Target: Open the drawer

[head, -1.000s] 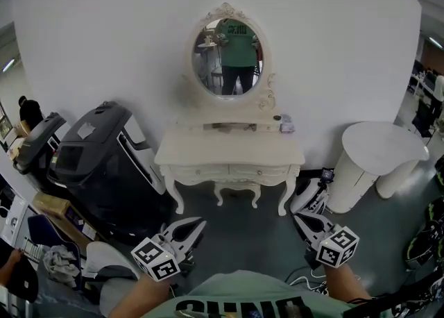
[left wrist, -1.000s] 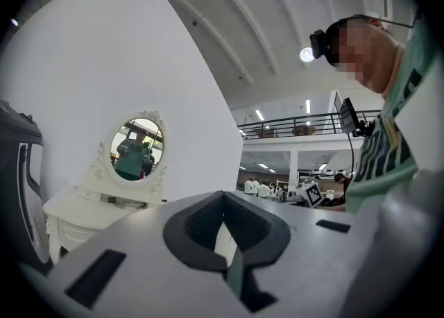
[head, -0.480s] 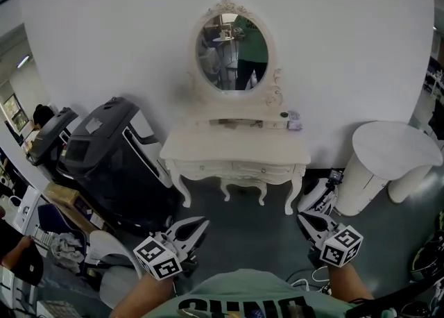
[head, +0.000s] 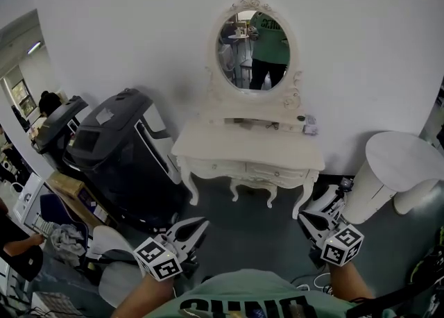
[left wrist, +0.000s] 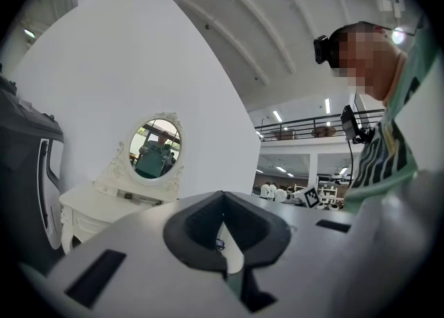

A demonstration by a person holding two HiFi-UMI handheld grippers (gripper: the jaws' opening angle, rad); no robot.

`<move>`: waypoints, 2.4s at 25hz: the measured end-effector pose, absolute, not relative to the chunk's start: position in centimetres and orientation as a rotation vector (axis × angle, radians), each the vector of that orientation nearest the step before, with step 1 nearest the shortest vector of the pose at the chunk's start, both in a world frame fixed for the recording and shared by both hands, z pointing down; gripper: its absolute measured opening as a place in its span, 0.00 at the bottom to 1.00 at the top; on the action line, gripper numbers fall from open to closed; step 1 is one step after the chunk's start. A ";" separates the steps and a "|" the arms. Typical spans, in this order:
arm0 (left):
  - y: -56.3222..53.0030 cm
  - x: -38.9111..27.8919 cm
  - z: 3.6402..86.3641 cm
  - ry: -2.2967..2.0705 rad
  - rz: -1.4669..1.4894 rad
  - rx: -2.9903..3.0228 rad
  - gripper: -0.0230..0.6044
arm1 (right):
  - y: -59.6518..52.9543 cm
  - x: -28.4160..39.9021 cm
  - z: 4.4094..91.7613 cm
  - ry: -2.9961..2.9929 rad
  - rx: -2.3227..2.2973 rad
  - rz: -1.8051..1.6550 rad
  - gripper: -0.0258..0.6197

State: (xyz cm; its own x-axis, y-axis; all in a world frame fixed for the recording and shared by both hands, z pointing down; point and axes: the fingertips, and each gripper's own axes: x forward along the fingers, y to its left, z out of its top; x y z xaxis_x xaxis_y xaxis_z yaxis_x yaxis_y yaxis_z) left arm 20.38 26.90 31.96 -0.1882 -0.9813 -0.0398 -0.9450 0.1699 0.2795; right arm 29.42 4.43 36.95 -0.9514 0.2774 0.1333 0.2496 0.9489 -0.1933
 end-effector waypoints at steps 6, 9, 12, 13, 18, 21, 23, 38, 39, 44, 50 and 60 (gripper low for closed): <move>32.2 13.4 31.2 -2.242 -0.450 1.968 0.05 | 10.0 23.2 34.9 -2.967 -0.336 0.199 0.06; 35.1 9.6 30.1 -2.236 -0.447 2.010 0.05 | 12.7 20.1 34.0 -2.975 -0.292 0.178 0.06; 37.5 6.2 29.5 -2.218 -0.442 2.045 0.05 | 15.0 16.8 33.5 -2.981 -0.253 0.191 0.06; 38.2 5.2 29.5 -2.209 -0.442 2.054 0.05 | 15.9 15.7 33.5 -2.978 -0.247 0.189 0.06; 41.2 0.6 30.6 -2.180 -0.455 2.060 0.05 | 20.0 11.4 34.5 -2.926 -0.253 0.136 0.06; 42.0 -1.2 31.1 -2.169 -0.493 2.042 0.05 | 20.8 9.7 34.3 -2.912 -0.253 0.120 0.06; 42.0 -1.9 31.4 -2.166 -0.494 2.034 0.05 | 20.4 8.8 34.1 -2.912 -0.249 0.123 0.06; 32.6 -5.2 30.5 -2.387 -0.457 1.861 0.05 | 9.8 1.6 34.2 -2.897 -0.519 0.123 0.06; 31.1 -5.1 30.4 -2.395 -0.462 1.851 0.05 | 8.5 1.5 34.0 -2.896 -0.539 0.117 0.06; 23.1 -4.6 29.5 -2.413 -0.443 1.843 0.05 | 1.0 0.9 33.6 -2.906 -0.588 0.136 0.06; 16.8 -4.7 29.7 -2.407 -0.417 1.814 0.05 | -5.7 0.3 34.7 -2.901 -0.593 0.173 0.06; 14.3 -9.8 31.1 -2.338 -0.419 1.852 0.05 | -7.9 -3.8 36.9 -2.884 -0.516 0.223 0.06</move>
State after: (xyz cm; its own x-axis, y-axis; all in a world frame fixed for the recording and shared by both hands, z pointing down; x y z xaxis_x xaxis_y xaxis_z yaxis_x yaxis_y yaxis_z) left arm -9.81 14.30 31.12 -0.2383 -0.9687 -0.0700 -0.9327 0.2082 0.2945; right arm -3.79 -7.86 36.92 -0.9184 0.3566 0.1715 0.3260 0.9275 -0.1831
